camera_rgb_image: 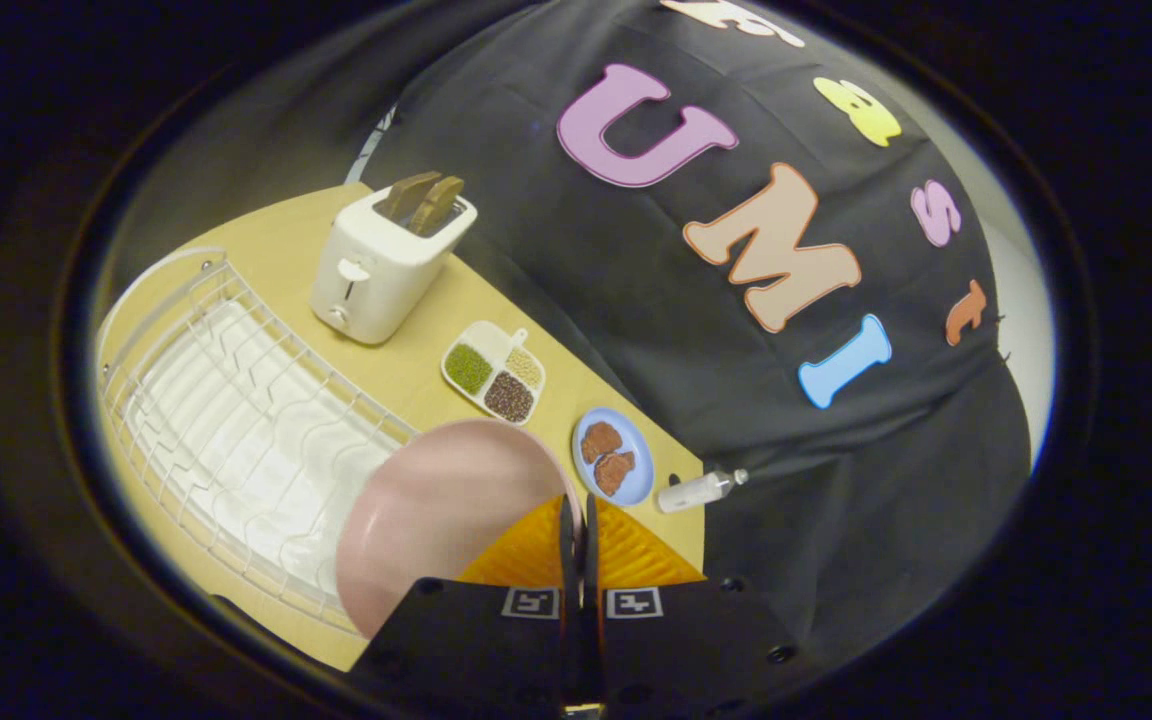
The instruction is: Take the plate from the dish rack, then take the spoon from the basket and place it into the plate.
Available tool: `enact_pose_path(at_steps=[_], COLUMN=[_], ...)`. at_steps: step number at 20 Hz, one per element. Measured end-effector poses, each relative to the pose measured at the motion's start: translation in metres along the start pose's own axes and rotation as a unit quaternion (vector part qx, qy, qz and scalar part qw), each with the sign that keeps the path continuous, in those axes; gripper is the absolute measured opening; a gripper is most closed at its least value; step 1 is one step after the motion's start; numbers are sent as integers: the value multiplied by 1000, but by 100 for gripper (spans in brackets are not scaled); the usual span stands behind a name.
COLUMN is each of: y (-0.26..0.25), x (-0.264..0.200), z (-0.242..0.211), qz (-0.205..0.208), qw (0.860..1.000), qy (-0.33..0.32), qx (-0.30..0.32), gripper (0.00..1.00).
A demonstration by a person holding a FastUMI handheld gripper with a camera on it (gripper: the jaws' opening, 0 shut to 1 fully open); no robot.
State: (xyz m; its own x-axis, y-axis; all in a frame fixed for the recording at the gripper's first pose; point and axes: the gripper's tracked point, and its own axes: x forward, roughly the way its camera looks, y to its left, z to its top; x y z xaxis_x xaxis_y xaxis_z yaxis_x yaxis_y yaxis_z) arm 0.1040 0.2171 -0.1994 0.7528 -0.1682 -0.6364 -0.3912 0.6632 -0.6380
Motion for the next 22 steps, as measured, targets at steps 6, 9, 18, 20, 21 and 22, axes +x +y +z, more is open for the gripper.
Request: enact_pose_path(at_steps=[6, 9, 18, 20, 21, 22], y=[-22, -41, -105, -117, -123, -129], x=[-17, -28, -63, -68, -71, -74], z=[-10, -25, -106, -131, -145, -158], qz=[4, -1, -11, -15, -18, -20], qw=[1000, 999, 995, 993, 992, 991], qy=[-13, -16, -12, -4, 1, 4], qx=[21, 44, 101, 119, 126, 135], gripper=[3, 3, 3, 3, 3, 3])
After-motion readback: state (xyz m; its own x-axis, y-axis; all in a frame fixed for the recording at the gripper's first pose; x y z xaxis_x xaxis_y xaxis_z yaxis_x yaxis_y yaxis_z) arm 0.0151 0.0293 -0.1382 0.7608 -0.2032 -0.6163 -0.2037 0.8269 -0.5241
